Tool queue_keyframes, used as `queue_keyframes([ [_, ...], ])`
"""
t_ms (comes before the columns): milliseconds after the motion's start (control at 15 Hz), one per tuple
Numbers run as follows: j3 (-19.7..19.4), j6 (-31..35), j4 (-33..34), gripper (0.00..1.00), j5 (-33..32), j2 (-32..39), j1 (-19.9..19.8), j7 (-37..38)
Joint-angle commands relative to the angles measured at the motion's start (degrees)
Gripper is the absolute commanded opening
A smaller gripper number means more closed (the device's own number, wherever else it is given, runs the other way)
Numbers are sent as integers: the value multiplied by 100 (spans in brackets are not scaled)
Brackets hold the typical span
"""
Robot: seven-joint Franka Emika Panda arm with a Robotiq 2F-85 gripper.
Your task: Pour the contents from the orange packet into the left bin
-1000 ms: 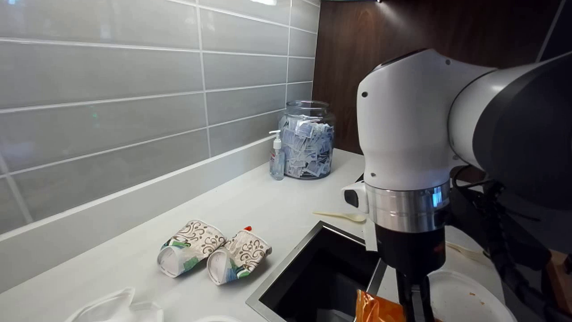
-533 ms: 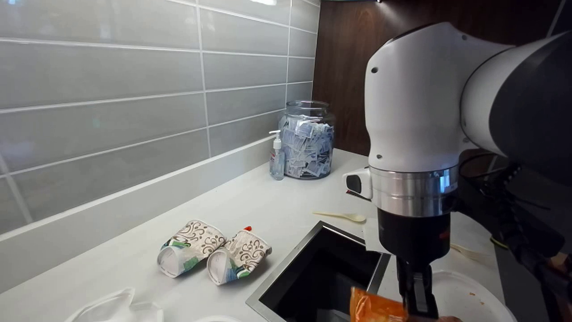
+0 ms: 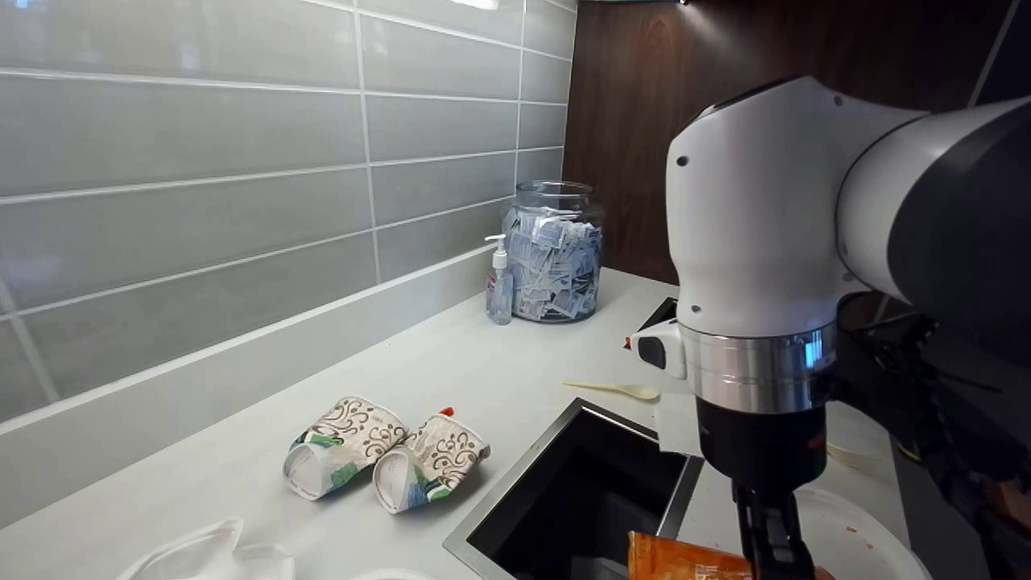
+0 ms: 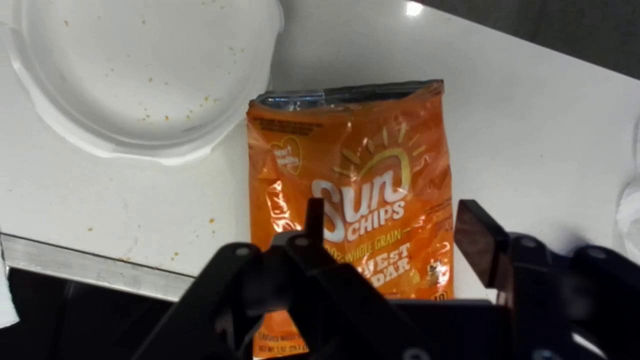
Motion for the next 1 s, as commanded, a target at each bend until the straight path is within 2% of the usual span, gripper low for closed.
queue_keyframes([
  [0, -39, 218, -212, 99, -206, 29, 10, 48],
  [733, -105, 665, -178, 99, -546, 446, -2, -3],
  [800, -102, 698, -173, 75, -509, 482, -14, -52],
  [933, -92, 767, -165, 70, -415, 552, -39, -132],
])
